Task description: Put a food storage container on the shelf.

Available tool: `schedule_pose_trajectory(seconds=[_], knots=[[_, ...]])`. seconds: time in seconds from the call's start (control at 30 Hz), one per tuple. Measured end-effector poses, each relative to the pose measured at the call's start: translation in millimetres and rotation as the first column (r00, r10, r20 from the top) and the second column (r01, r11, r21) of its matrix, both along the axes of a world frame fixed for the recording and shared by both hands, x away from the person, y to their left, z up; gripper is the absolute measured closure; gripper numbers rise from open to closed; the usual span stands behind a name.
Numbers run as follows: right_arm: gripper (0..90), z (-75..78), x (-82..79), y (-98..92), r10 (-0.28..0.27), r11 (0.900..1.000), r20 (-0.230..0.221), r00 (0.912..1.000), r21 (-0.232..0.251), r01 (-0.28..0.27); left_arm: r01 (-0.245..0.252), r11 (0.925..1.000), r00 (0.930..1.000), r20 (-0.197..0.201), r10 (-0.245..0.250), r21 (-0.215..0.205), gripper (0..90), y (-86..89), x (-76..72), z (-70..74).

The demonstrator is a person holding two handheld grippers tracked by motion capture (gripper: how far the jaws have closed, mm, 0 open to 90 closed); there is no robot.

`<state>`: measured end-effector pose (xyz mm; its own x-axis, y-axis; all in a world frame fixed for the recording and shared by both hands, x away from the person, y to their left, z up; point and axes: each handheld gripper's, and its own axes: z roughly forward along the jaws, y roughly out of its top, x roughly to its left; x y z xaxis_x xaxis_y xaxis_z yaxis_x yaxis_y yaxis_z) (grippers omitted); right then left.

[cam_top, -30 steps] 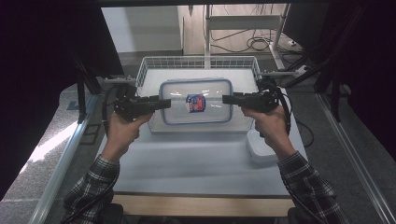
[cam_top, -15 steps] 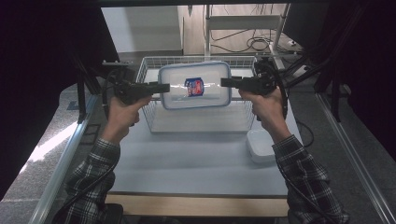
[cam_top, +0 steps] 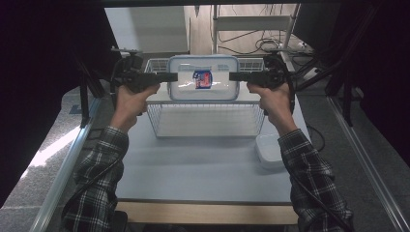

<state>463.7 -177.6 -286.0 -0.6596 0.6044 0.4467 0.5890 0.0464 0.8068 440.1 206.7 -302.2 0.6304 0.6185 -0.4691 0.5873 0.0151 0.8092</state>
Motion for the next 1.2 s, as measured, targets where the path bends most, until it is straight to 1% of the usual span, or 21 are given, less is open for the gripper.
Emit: schedule_pose_trajectory(seconds=[0.13, 0.27, 0.3, 0.37, 0.47, 0.67, 0.7, 0.73, 0.77, 0.8, 0.83, 0.87, 0.93, 1.0, 1.07, 1.1, 1.13, 1.17, 1.2], knots=[[51.7, -3.4, 6.8, -2.5, -0.011, 1.000, -0.012, 0.9999, 0.003, 0.011, 0.000, 1.0000, 0.9998, -0.019, -0.001, -0.009, 48.5, -2.4, 7.3, -5.5], [51.4, -6.3, 10.7, -4.4, -0.014, 1.000, -0.021, 0.9997, -0.005, 0.014, 0.002, 1.0000, 0.9996, -0.029, -0.003, -0.006, 48.0, -4.9, 10.6, -10.9], [51.2, -7.3, 11.5, -4.9, -0.013, 1.000, -0.025, 0.9996, -0.011, 0.012, 0.002, 1.0000, 0.9997, -0.024, -0.002, -0.008, 47.9, -5.0, 10.8, -12.2], [51.0, -9.3, 13.0, -6.0, -0.008, 1.000, -0.030, 0.9995, 0.000, 0.008, 0.001, 0.9999, 0.9999, -0.014, -0.002, -0.014, 47.8, -5.0, 11.1, -13.4], [50.6, -10.0, 14.9, -5.9, -0.010, 1.000, -0.027, 0.9996, 0.001, 0.010, -0.009, 1.0000, 1.0000, 0.001, 0.009, -0.001, 46.9, -5.8, 11.5, -14.3], [49.2, -11.9, 19.6, -4.4, -0.032, 0.999, -0.032, 0.9990, 0.001, 0.032, -0.021, 0.9997, 0.9998, -0.002, 0.021, -0.008, 45.8, -5.6, 15.5, -18.2], [49.0, -12.2, 19.9, -3.6, -0.040, 0.999, -0.028, 0.9988, -0.010, 0.039, -0.028, 0.9995, 0.9996, -0.008, 0.028, -0.011, 45.6, -6.3, 16.3, -18.7], [51.6, -12.6, 20.2, -2.6, -0.046, 0.998, -0.019, 0.9987, -0.037, 0.046, -0.031, 0.9995, 0.9995, -0.012, 0.030, -0.008, 44.7, -6.7, 17.0, -19.1], [52.2, -12.8, 20.1, -1.5, -0.045, 0.998, -0.018, 0.9988, -0.048, 0.044, -0.035, 0.9994, 0.9992, -0.019, 0.035, -0.001, 43.6, -7.2, 18.6, -20.0], [51.0, -13.6, 20.1, 0.5, -0.050, 0.997, -0.015, 0.9986, -0.062, 0.049, -0.039, 0.9992, 0.9988, -0.030, 0.039, -0.009, 41.8, -6.8, 20.1, -21.6], [50.2, -14.6, 20.1, 3.1, -0.059, 0.994, -0.009, 0.9982, -0.090, 0.058, -0.039, 0.9991, 0.9987, -0.034, 0.039, -0.016, 40.8, -6.1, 21.4, -23.1], [49.6, -15.5, 20.3, 4.6, -0.061, 0.994, -0.005, 0.9981, -0.096, 0.060, -0.037, 0.9987, 0.9984, -0.044, 0.036, -0.034, 40.1, -4.2, 23.7, -25.7], [49.8, -18.0, 22.4, 4.6, -0.067, 0.995, -0.016, 0.9976, -0.078, 0.066, -0.038, 0.9974, 0.9976, -0.060, 0.035, -0.061, 39.7, -2.4, 26.9, -28.4], [51.1, -19.5, 23.9, 3.5, -0.070, 0.995, -0.026, 0.9972, -0.067, 0.068, -0.041, 0.9971, 0.9966, -0.073, 0.036, -0.065, 38.6, -2.1, 30.1, -28.6], [51.2, -20.7, 24.4, 2.8, -0.069, 0.996, -0.033, 0.9970, -0.054, 0.067, -0.037, 0.9974, 0.9966, -0.076, 0.032, -0.062, 38.2, -1.8, 32.1, -28.1], [51.1, -20.9, 24.3, 2.8, -0.069, 0.996, -0.032, 0.9971, -0.053, 0.067, -0.052, 0.9975, 0.9968, -0.064, 0.049, -0.047, 37.7, -2.2, 31.8, -27.4], [49.8, -21.7, 24.9, 2.8, -0.066, 0.997, -0.045, 0.9968, -0.042, 0.064, -0.074, 0.9971, 0.9963, -0.045, 0.074, -0.015, 38.0, -3.2, 31.0, -25.3], [49.8, -21.7, 24.9, 2.8, -0.066, 0.997, -0.045, 0.9968, -0.042, 0.064, -0.089, 0.9960, 0.9954, -0.036, 0.089, 0.013, 38.0, -4.1, 30.8, -23.8], [49.9, -21.9, 24.8, 3.0, -0.070, 0.997, -0.049, 0.9964, -0.037, 0.068, -0.107, 0.9927, 0.9937, -0.026, 0.109, 0.055, 39.2, -6.0, 30.9, -22.0]])
